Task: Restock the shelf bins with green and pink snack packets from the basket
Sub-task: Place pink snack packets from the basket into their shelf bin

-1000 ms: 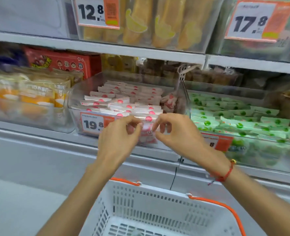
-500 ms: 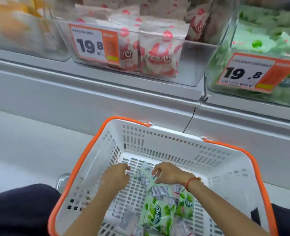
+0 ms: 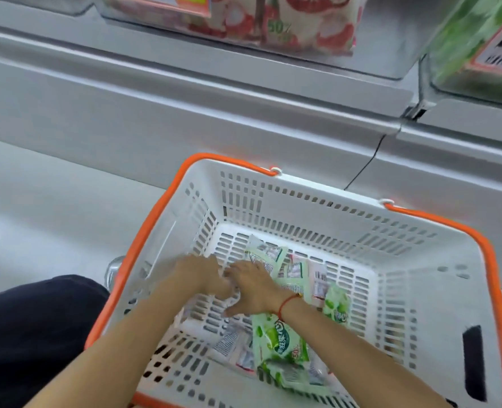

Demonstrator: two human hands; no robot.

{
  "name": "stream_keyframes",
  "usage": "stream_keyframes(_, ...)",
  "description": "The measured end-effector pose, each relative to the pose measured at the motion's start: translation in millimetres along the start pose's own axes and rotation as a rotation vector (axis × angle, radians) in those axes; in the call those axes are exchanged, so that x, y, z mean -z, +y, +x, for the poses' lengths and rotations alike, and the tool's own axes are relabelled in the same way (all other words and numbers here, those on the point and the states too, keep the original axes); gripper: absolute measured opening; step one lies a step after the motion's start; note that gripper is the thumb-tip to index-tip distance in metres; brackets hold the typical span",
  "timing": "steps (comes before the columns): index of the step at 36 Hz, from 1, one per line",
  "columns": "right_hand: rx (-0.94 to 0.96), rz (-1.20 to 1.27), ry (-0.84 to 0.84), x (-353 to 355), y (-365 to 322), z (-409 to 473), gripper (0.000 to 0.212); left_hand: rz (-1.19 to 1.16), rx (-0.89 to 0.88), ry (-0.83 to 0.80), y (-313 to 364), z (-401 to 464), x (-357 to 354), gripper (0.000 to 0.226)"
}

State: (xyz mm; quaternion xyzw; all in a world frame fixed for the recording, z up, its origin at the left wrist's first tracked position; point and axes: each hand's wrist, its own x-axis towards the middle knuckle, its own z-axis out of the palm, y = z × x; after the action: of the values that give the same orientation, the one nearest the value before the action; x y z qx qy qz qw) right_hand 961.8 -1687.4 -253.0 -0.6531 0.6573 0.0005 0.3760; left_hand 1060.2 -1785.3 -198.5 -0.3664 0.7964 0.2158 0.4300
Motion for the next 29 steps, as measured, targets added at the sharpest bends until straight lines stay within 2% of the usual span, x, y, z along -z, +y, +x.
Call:
stream_keyframes(3,-0.052,0.487,0.121,17,3,-11,0.047,-0.456,-0.018,-0.190,-3,-11,26,0.075)
stream_keyframes(4,-0.065,0.550,0.162,25,6,-16,0.036,-0.582,-0.024,-0.236,-5,-15,34,0.080)
stream_keyframes(6,-0.071,0.591,0.205,46,10,-26,0.022,-0.771,-0.072,-0.284,-6,-31,54,0.077)
stream_keyframes(8,-0.071,0.596,0.204,71,12,-38,0.015,-0.832,-0.168,-0.301,-8,-46,74,0.074)
stream_keyframes(11,-0.066,0.645,0.185,116,11,-60,0.018,-0.727,-0.317,-0.221,-7,-69,97,0.055)
stream_keyframes(13,-0.059,0.682,0.189,147,4,-76,0.015,-0.653,-0.347,-0.050,-5,-78,111,0.038)
stream_keyframes(16,-0.052,0.595,0.238,191,-13,-99,0.014,-0.571,-0.447,0.180,-1,-102,137,0.020)
stream_keyframes(19,-0.058,0.377,0.329,232,-34,-124,0.029,-0.506,-0.558,0.295,5,-135,167,0.013)
stream_keyframes(22,-0.067,0.172,0.523,267,-60,-151,0.055,-0.402,-0.625,0.397,11,-169,197,0.022)
stream_keyframes(25,-0.028,0.121,0.639,300,-85,-178,0.078,-0.263,-0.688,0.515,18,-200,226,0.023)
stream_keyframes(27,-0.021,0.085,0.700,321,-93,-194,0.071,-0.211,-0.721,0.585,23,-216,242,0.024)
stream_keyframes(29,-0.054,-0.080,0.710,340,-99,-208,0.044,-0.205,-0.779,0.648,32,-229,254,0.029)
